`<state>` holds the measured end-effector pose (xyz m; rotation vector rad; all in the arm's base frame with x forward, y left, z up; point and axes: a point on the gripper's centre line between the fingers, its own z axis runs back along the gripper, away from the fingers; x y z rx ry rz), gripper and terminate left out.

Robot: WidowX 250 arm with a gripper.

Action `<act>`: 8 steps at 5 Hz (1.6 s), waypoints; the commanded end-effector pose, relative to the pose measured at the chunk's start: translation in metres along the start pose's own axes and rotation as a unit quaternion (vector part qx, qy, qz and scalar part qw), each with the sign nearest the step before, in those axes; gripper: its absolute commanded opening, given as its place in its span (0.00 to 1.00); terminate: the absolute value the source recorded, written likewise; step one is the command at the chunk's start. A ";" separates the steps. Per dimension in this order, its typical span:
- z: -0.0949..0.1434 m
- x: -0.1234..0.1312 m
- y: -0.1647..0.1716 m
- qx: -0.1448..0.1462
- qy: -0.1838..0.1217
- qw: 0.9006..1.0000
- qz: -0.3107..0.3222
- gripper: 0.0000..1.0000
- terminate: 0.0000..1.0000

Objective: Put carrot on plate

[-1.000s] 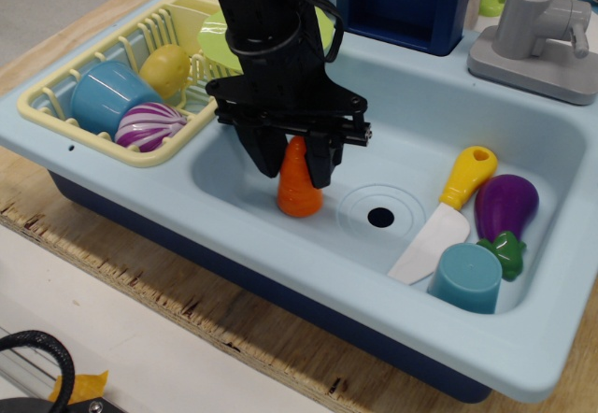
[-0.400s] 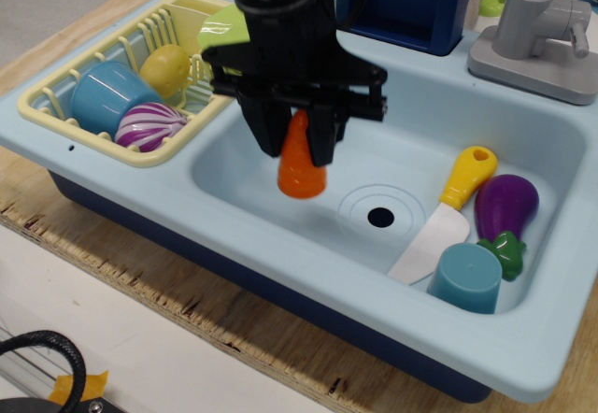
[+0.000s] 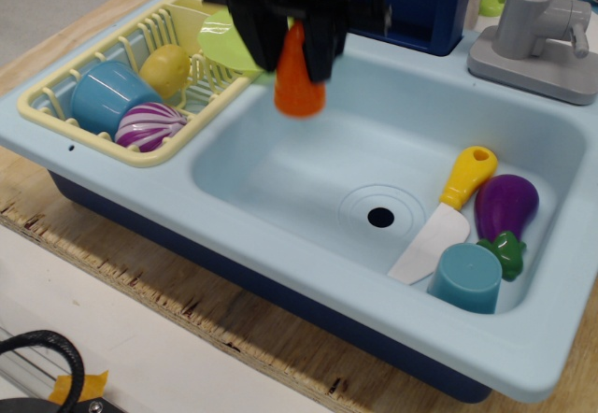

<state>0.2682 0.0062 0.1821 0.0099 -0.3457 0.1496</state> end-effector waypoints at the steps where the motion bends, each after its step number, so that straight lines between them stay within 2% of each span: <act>1: 0.013 0.037 0.026 -0.005 -0.034 0.999 0.007 0.00 0.00; 2: 0.018 0.044 0.041 0.002 -0.044 0.999 0.020 0.00 0.00; 3: 0.011 0.050 0.053 0.006 -0.046 0.999 0.028 0.00 0.00; 4: 0.000 0.064 0.061 -0.006 -0.027 1.000 0.009 0.00 0.00; 5: -0.014 0.069 0.061 -0.024 -0.027 0.999 0.011 1.00 0.00; 7: -0.018 0.068 0.061 -0.029 -0.022 0.999 0.016 1.00 0.00; 8: -0.018 0.068 0.061 -0.029 -0.022 0.999 0.016 1.00 1.00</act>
